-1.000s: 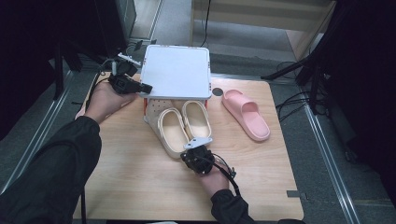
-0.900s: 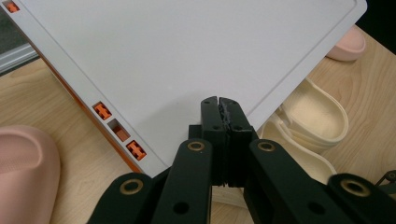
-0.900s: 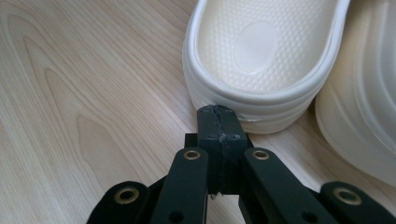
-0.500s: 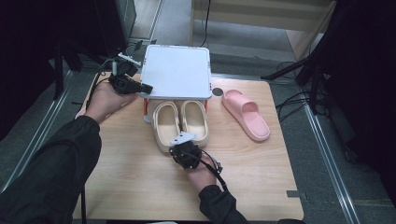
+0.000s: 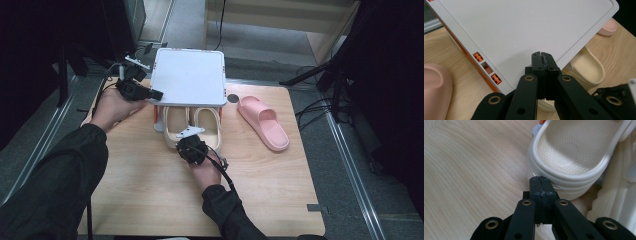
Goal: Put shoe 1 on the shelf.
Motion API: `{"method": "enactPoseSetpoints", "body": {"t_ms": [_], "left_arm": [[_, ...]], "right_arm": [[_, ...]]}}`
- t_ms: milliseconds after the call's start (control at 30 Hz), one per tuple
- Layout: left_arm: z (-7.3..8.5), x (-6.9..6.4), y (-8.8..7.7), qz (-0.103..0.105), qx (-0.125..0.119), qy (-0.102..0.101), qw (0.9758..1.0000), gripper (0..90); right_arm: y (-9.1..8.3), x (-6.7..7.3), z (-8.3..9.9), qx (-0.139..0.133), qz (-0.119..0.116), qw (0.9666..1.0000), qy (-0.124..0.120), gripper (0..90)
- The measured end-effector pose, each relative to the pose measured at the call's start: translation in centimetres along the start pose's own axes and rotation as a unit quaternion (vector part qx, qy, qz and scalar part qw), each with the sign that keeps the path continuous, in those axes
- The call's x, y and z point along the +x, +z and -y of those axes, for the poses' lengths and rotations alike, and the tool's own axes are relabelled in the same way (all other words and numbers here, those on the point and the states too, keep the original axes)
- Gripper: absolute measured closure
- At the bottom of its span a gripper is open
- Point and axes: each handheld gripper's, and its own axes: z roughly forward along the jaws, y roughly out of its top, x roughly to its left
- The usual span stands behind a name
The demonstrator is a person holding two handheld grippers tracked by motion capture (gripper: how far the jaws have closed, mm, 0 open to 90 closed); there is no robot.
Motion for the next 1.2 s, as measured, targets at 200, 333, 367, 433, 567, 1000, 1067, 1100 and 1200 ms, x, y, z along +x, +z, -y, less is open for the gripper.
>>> {"method": "enactPoseSetpoints", "body": {"t_ms": [200, 333, 367, 433, 567, 1000, 1067, 1100, 1200], "left_arm": [[0.0, 0.0, -0.1, -0.004, 0.001, 0.005, 1.0000, 89.4], [0.0, -0.1, 0.0, -0.005, 0.002, 0.006, 1.0000, 89.5], [0.0, 0.0, -0.1, -0.005, 0.002, 0.007, 1.0000, 89.5], [0.0, 0.0, -0.1, -0.005, 0.002, 0.006, 1.0000, 89.5], [0.0, 0.0, -0.1, -0.006, 0.002, 0.007, 1.0000, 89.5], [-0.1, 0.0, -0.1, -0.007, 0.002, 0.001, 1.0000, 89.4], [-0.1, -0.1, -0.1, -0.007, 0.003, 0.001, 1.0000, 89.4], [-0.1, -0.1, -0.1, -0.007, 0.004, 0.001, 1.0000, 89.4], [-0.1, 0.0, -0.1, -0.005, 0.004, -0.001, 1.0000, 89.4]], "right_arm": [[1.2, -0.9, -1.2, -0.007, 0.014, 0.9998, 0.008, 90.0], [1.9, -1.6, -2.1, -0.006, 0.013, 0.9994, 0.032, 90.0], [2.1, -1.7, -2.3, -0.003, 0.014, 0.9993, 0.033, 90.0], [2.3, -1.7, -2.5, -0.004, 0.017, 0.9995, 0.027, 90.0], [2.9, -1.9, -3.0, -0.006, 0.017, 0.9993, 0.033, 90.0], [-0.4, -1.5, -0.7, -0.007, -0.023, 0.9995, 0.020, 90.0], [-0.9, -1.5, -0.5, -0.008, -0.025, 0.9995, 0.018, 90.0], [-1.4, -1.4, -0.2, -0.008, -0.027, 0.9994, 0.019, 90.0], [-3.4, -1.7, 0.9, -0.008, -0.028, 0.9995, 0.009, 90.0]]}}
